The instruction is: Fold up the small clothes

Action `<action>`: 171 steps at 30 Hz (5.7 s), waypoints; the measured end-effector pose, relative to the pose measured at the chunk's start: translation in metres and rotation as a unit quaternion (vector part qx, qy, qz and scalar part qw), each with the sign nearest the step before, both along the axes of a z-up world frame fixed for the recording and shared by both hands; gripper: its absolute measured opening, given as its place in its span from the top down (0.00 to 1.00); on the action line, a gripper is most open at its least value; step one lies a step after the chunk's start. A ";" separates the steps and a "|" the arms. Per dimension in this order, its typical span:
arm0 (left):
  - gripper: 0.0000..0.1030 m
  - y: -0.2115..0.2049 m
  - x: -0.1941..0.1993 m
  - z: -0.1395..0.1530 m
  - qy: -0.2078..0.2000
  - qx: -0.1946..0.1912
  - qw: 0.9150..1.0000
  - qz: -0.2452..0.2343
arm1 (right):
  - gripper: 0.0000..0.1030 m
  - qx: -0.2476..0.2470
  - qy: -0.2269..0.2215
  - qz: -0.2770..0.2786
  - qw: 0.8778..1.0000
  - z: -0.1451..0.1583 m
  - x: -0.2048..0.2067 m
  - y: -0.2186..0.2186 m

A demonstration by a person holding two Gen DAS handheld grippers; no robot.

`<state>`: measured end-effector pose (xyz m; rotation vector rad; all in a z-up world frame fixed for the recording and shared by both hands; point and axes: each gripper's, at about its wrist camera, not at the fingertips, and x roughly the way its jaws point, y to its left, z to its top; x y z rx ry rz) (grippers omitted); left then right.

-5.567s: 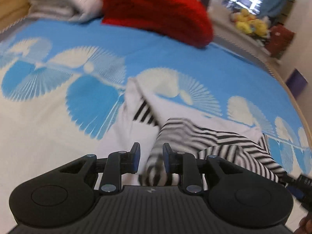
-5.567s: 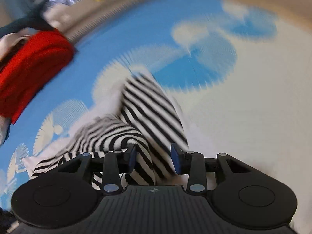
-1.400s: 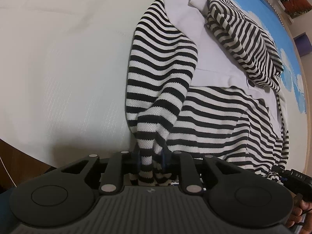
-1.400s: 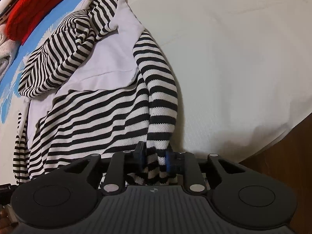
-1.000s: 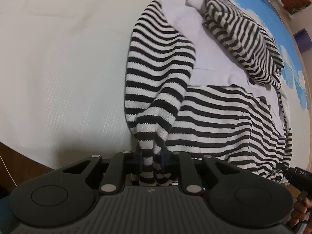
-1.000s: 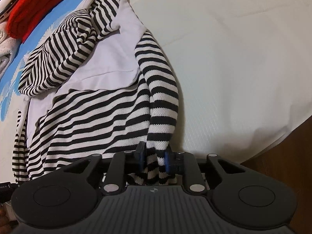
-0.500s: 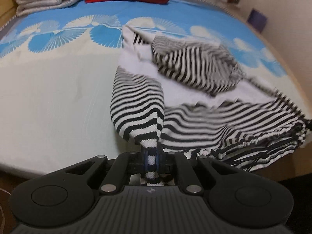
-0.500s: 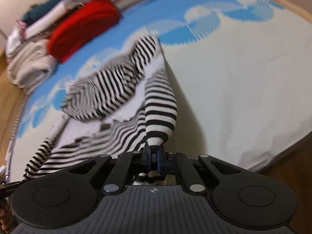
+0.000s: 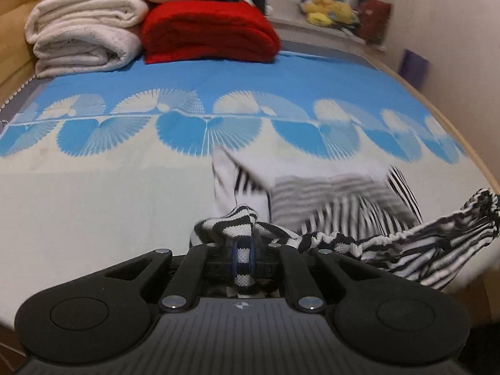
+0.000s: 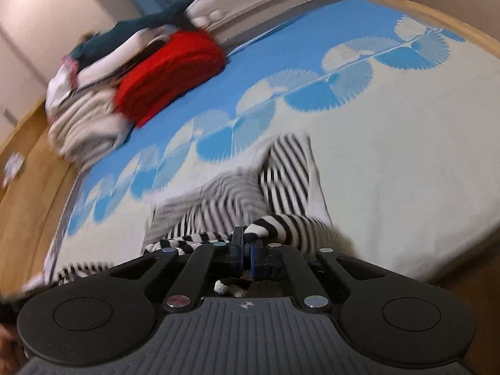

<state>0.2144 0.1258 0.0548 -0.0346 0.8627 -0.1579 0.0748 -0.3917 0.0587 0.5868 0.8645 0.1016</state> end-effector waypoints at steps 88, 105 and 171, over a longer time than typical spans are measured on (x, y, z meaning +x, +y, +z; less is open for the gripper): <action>0.45 -0.004 0.110 -0.132 0.136 0.055 0.978 0.150 | 0.34 -0.104 0.184 -0.203 0.956 -0.161 0.127 0.018; 0.89 0.016 0.117 -0.138 0.150 0.101 0.969 0.169 | 0.81 -0.109 0.193 -0.197 0.955 -0.164 0.132 0.010; 0.65 0.048 0.107 -0.078 0.078 0.002 0.985 0.156 | 0.37 -0.166 -0.003 -0.159 0.973 -0.024 0.141 0.077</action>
